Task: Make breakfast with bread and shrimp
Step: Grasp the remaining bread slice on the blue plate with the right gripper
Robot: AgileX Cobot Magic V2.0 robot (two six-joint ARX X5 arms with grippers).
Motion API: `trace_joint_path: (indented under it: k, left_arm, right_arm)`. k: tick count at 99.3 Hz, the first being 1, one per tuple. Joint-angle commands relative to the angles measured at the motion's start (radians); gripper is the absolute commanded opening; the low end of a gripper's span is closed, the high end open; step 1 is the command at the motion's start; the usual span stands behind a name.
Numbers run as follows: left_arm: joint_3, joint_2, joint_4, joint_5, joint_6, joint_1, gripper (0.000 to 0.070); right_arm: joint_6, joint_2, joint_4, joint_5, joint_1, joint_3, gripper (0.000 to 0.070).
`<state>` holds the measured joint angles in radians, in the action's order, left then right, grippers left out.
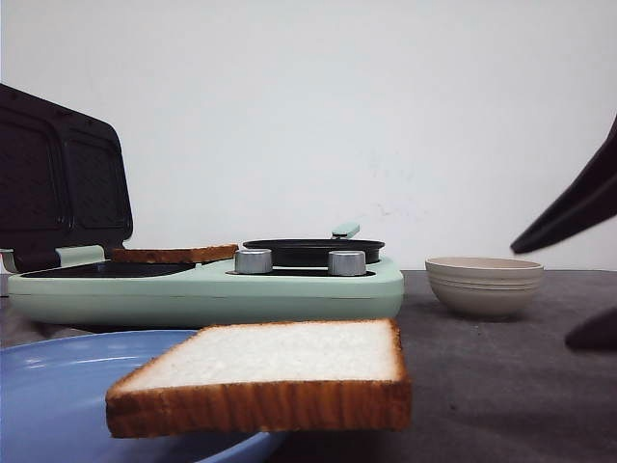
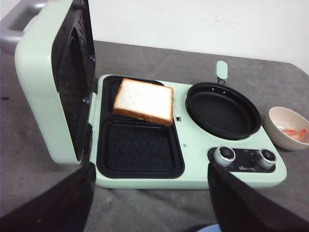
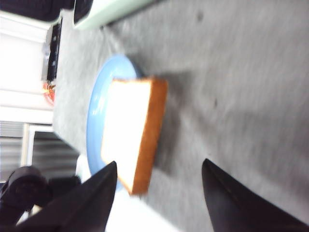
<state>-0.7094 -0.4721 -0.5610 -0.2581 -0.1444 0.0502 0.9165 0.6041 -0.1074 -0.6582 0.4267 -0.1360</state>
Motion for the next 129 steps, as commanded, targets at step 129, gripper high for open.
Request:
trace_joint_path:
  k: [129]
  left_arm:
    - [-0.007, 0.036, 0.0, 0.003, 0.008, 0.0, 0.0383]
  right_arm:
    - [0.236, 0.666, 0.709, 0.071, 0.327, -0.035, 0.0336]
